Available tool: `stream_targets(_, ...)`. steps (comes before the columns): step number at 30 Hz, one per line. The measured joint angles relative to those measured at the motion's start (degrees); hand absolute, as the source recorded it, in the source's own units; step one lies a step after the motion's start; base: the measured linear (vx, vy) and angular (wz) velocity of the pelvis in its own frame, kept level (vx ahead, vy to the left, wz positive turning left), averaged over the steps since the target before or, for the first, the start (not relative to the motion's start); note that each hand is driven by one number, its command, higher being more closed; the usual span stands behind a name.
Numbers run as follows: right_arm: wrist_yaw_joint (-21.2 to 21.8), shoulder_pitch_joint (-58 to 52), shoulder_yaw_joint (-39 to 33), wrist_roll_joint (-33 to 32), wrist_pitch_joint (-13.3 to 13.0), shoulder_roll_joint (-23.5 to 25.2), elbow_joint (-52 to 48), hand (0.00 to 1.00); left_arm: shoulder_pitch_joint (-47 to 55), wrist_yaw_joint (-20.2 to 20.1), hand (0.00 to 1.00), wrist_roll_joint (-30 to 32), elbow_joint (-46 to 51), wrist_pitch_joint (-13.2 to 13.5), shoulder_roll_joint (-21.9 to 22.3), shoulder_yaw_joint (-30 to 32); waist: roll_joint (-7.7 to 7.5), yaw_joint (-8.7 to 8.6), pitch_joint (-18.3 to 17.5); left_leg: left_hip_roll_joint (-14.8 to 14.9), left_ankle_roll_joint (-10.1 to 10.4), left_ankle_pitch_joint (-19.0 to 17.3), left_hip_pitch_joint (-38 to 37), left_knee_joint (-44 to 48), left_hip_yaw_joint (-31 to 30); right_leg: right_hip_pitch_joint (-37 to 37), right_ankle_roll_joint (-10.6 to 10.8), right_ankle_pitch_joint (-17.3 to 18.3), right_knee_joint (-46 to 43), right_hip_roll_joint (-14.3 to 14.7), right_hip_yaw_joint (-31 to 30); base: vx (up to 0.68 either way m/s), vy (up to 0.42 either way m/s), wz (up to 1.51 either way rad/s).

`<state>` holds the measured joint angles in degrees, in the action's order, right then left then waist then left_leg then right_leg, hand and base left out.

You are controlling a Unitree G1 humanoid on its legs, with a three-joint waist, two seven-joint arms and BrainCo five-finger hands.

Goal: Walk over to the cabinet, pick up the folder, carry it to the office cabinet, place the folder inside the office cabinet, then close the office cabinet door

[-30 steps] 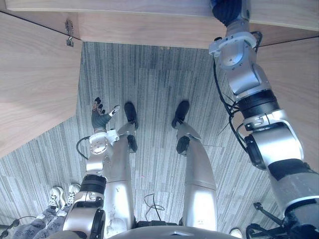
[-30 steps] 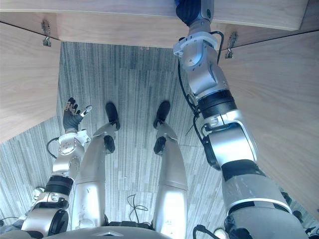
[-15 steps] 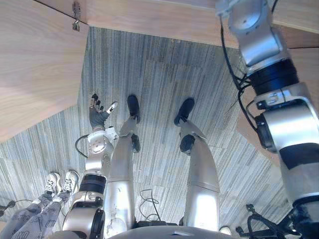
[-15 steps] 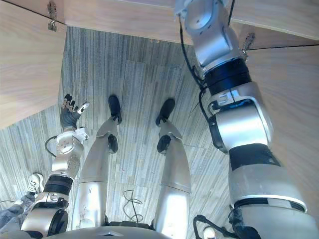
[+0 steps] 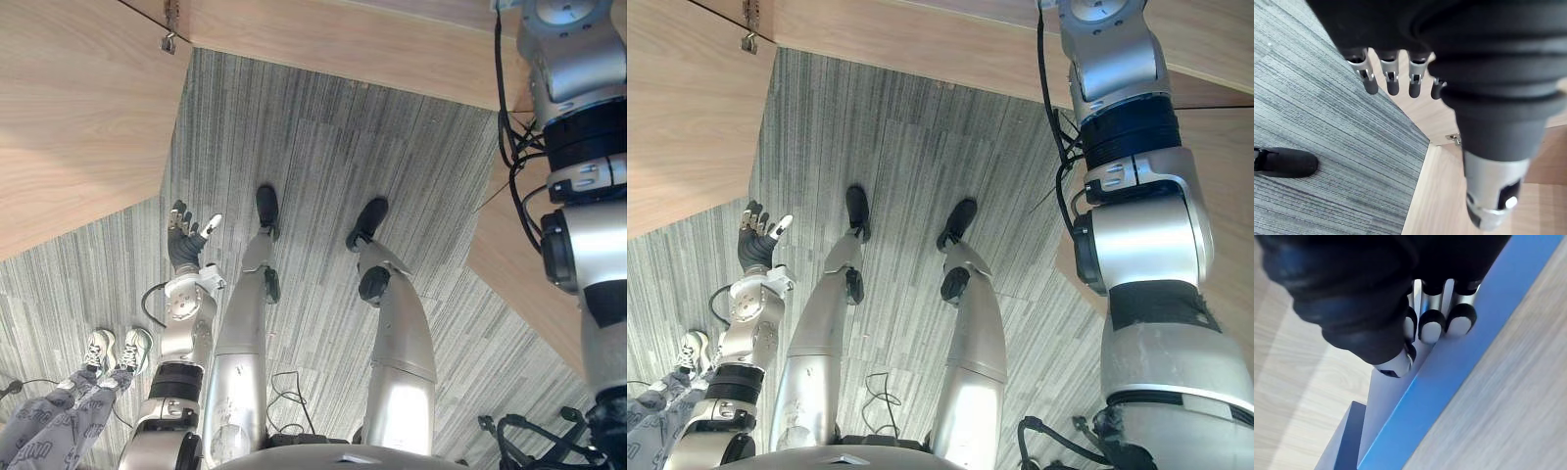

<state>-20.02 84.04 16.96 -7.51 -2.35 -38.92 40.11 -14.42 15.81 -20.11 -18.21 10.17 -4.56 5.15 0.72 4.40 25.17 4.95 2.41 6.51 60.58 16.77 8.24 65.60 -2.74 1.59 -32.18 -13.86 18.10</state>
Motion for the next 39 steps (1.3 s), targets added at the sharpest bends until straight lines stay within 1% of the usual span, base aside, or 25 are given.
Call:
stream_targets(2, -0.2, -3.4, -1.7, 0.3, 0.0, 0.0, -3.6, 1.0, -0.1, 0.0, 0.0, 0.0, 0.2, 0.0, 0.2, 0.9, 0.0, -0.02, 0.0, 0.2, -0.1, 0.1, -0.3, 0.0, 0.2, -0.5, 0.1, -0.2, 0.6, 0.2, 0.2, -0.02, -0.041, -0.03)
stream_targets(3, -0.5, -6.5, -2.2, 1.8, 0.2, 0.1, -6.3, 1.0, -0.4, 0.1, 0.0, 0.1, 0.2, 0.0, 0.2, 1.5, 0.0, -0.04, 0.0, 0.3, -0.5, 0.4, -0.6, 0.0, 0.4, -0.9, 0.1, -0.2, 0.9, 0.3, 0.2, -0.01, -0.04, -0.05)
stream_targets(5, -0.8, -9.8, -2.9, 4.0, 0.4, 0.2, -9.5, 1.0, -0.9, 0.2, 0.0, 0.1, 0.2, 0.0, 0.1, 1.7, 0.0, -0.04, 0.0, 0.3, -0.5, 0.4, -0.8, 0.0, 0.6, -1.1, 0.2, -0.3, 1.2, 0.4, 0.2, -0.01, -0.037, -0.05)
stream_targets(7, -2.2, -12.9, -4.4, 8.9, 1.1, 0.6, -12.9, 1.0, -2.3, 0.4, 0.0, 0.4, 0.1, -0.2, 0.2, 1.7, 0.0, -0.17, 0.0, 0.4, -0.5, 0.4, -0.9, 0.0, 0.7, -1.3, 0.3, -0.3, 1.5, 0.5, 0.2, -0.01, -0.034, -0.03)
stream_targets(9, -2.7, -14.3, -5.7, 11.6, 1.3, 1.1, -15.2, 1.0, -3.3, 0.6, 0.0, 1.1, 0.0, -0.2, 0.2, 1.7, 0.0, -0.24, 0.0, 0.6, -0.6, 0.3, -1.0, 0.2, 0.7, -1.6, 0.3, -0.4, 1.5, 0.7, 0.1, -0.01, -0.038, -0.04)
stream_targets(11, -3.2, -15.9, -6.8, 13.3, 1.3, 1.9, -18.3, 1.0, -3.5, 1.1, 0.0, 2.1, 0.0, -0.3, 0.3, 1.7, 0.0, -0.27, 0.0, 1.0, -0.8, -0.1, -1.2, 1.2, 0.7, -2.0, 0.2, -0.4, 1.5, 1.0, 0.0, -0.02, -0.043, -0.11)
stream_targets(12, -3.8, -17.7, -7.1, 14.8, 1.3, 2.7, -20.6, 1.0, -3.5, 1.2, 0.0, 2.5, -0.4, -0.4, 0.4, 1.7, 0.0, -0.23, 0.0, 1.5, -0.8, -1.0, -1.2, 2.6, 0.8, -2.6, 0.2, -0.3, 1.4, 1.4, 0.0, -0.02, -0.036, -0.15)
stream_targets(13, -4.1, -18.9, -7.1, 14.8, 1.2, 2.9, -22.1, 1.0, -3.5, 1.2, 0.0, 2.6, -0.5, -0.5, 0.5, 1.7, 0.0, -0.22, 0.0, 1.7, -0.8, -1.4, -1.3, 3.3, 0.8, -2.9, 0.2, -0.3, 1.3, 1.5, 0.0, -0.02, -0.044, -0.21)
stream_targets(15, -4.5, -25.7, -8.4, 17.0, 1.0, 5.6, -28.8, 1.0, -3.3, 1.3, 0.0, 3.5, -0.5, -1.0, 1.1, 1.7, 0.0, -0.3, 0.0, 2.7, -0.9, -3.4, -2.2, 6.4, 0.7, -4.8, 0.3, 0.0, 1.0, 2.3, -0.2, -0.02, -0.039, -0.2)
stream_targets(16, -4.6, -27.7, -8.6, 17.0, 1.0, 6.4, -30.7, 1.0, -3.3, 1.3, 0.0, 3.6, -0.5, -1.0, 1.3, 1.7, 0.0, -0.46, 0.0, 2.8, -0.9, -3.9, -2.6, 7.0, 0.7, -5.4, 0.3, 0.2, 0.8, 2.3, -0.3, -0.02, -0.03, -0.14)
stream_targets(18, -4.8, -35.1, -8.6, 18.9, 0.7, 10.1, -36.3, 1.0, -2.8, 1.3, 0.0, 4.8, -0.7, -1.3, 1.6, 1.5, -0.01, -1.13, 0.0, 3.2, -0.9, -5.6, -4.6, 9.0, 1.0, -7.9, 0.8, 1.0, 0.2, 2.4, -0.6, -0.02, -0.024, -0.13)
stream_targets(20, -4.8, -39.7, -8.6, 19.5, 0.1, 12.2, -38.5, 1.0, -2.5, 1.2, 0.0, 5.8, -1.2, -1.7, 1.9, 1.4, -0.01, -1.23, 0.0, 3.7, -0.8, -6.9, -6.5, 10.2, 1.2, -10.1, 1.3, 1.6, 0.2, 2.8, -0.9, -0.02, -0.015, -0.17)
stream_targets(21, -4.8, -43.9, -8.6, 20.5, -0.1, 13.7, -41.4, 1.0, -2.3, 1.1, 0.0, 6.6, -1.5, -2.1, 2.3, 1.3, -0.02, -1.28, 0.0, 3.9, -0.6, -7.9, -8.2, 10.9, 1.3, -12.1, 1.5, 1.9, 0.3, 3.0, -1.1, 0.01, -0.017, -0.19)
stream_targets(22, -4.4, -49.1, -8.5, 21.4, -1.1, 15.6, -45.0, 1.0, -1.6, 1.0, 0.0, 7.2, -1.6, -2.5, 2.4, 0.8, -0.05, -1.42, 0.0, 4.1, -0.8, -9.0, -11.0, 11.2, 1.6, -14.9, 1.8, 2.4, 0.7, 3.2, -1.3, 0.03, -0.015, -0.14)
stream_targets(25, -3.8, -56.6, -7.4, 21.5, -2.5, 18.1, -50.2, 1.0, 0.1, 0.2, 0.0, 8.0, -1.5, -3.0, 2.4, 0.0, -0.13, -1.75, -0.5, 4.4, -0.8, -9.8, -15.6, 11.2, 2.0, -19.6, 2.2, 2.7, 1.8, 3.7, -1.6, 0.07, -0.014, -0.14)
stream_targets(27, -2.6, -63.9, -6.1, 21.4, -3.9, 21.2, -53.1, 1.0, 2.9, -0.1, 0.0, 8.6, -1.6, -3.6, 2.5, -1.0, -0.39, -1.9, -3.1, 5.0, -0.8, -11.0, -19.1, 11.0, 2.6, -23.4, 2.3, 2.5, 3.8, 4.6, -1.9, 0.12, -0.012, -0.24)
stream_targets(28, -1.3, -67.8, -5.3, 21.4, -4.9, 22.8, -53.2, 1.0, 4.7, -0.4, 0.0, 9.7, -1.7, -3.8, 2.7, -1.2, -0.48, -2.21, -4.4, 5.5, -0.8, -11.7, -21.7, 11.0, 3.1, -26.2, 2.6, 2.2, 5.5, 5.4, -2.1, 0.1, -0.002, -0.26)
stream_targets(29, -0.9, -69.8, -4.9, 21.4, -5.3, 23.6, -53.2, 1.0, 5.5, -0.8, 0.0, 10.2, -2.0, -3.9, 2.8, -1.4, -0.64, -2.33, -5.2, 5.7, -0.8, -12.0, -23.0, 10.9, 3.4, -27.5, 2.8, 2.0, 6.3, 5.8, -2.3, 0.13, 0.002, -0.34)
stream_targets(31, 1.3, -78.0, -4.2, 21.4, -5.8, 27.5, -53.1, 1.0, 8.6, -1.4, 0.0, 11.6, -4.7, -4.3, 3.1, -2.1, -1.45, -2.65, -8.5, 6.1, -0.8, -12.9, -29.1, 8.5, 5.6, -32.9, 3.5, 1.3, 10.0, 6.9, -3.7, 0.15, 0.003, -0.39)
stream_targets(33, 2.7, -83.4, -4.2, 21.3, -6.7, 30.1, -52.6, 1.0, 10.6, -1.8, 0.0, 12.4, -6.5, -4.7, 3.4, -3.0, -1.61, -3.1, -11.0, 6.3, -0.6, -13.3, -32.8, 6.7, 6.6, -36.5, 3.8, 0.2, 13.2, 7.9, -4.8, 0.14, 0.004, -0.39)
stream_targets(34, 3.7, -86.7, -4.5, 21.3, -7.1, 31.5, -51.2, 1.0, 11.3, -2.2, 0.0, 13.3, -8.2, -4.8, 3.3, -3.3, -1.83, -3.28, -12.0, 6.3, -0.6, -13.3, -35.5, 5.2, 7.7, -38.9, 4.1, -0.7, 15.6, 8.4, -5.7, 0.12, 0.007, -0.4)
stream_targets(35, 4.2, -87.7, -4.8, 21.2, -7.4, 32.0, -49.8, 1.0, 11.6, -2.4, 0.0, 13.7, -9.2, -4.9, 3.3, -3.4, -1.87, -3.58, -12.5, 6.0, -0.6, -13.3, -36.7, 4.4, 8.0, -40.0, 4.2, -1.2, 16.9, 8.7, -6.1, 0.09, 0.012, -0.4)
stream_targets(37, 5.2, -89.3, -5.9, 21.3, -7.5, 33.2, -43.3, 1.0, 11.9, -2.8, 0.0, 14.6, -13.3, -5.2, 3.1, -3.6, -1.83, -4.55, -13.6, 5.5, -0.3, -13.0, -40.7, 1.7, 9.2, -44.4, 4.6, -3.5, 21.9, 9.4, -7.1, 0.07, 0.012, -0.3)
stream_targets(39, 6.2, -89.6, -8.4, 21.3, -7.2, 34.0, -32.8, 1.0, 12.0, -3.6, 0.0, 16.0, -17.4, -5.5, 2.3, -3.7, -1.89, -5.72, -14.7, 4.5, -0.3, -12.4, -44.7, -1.2, 10.1, -49.4, 5.2, -6.5, 28.2, 10.1, -8.2, 0.04, 0.021, -0.19)
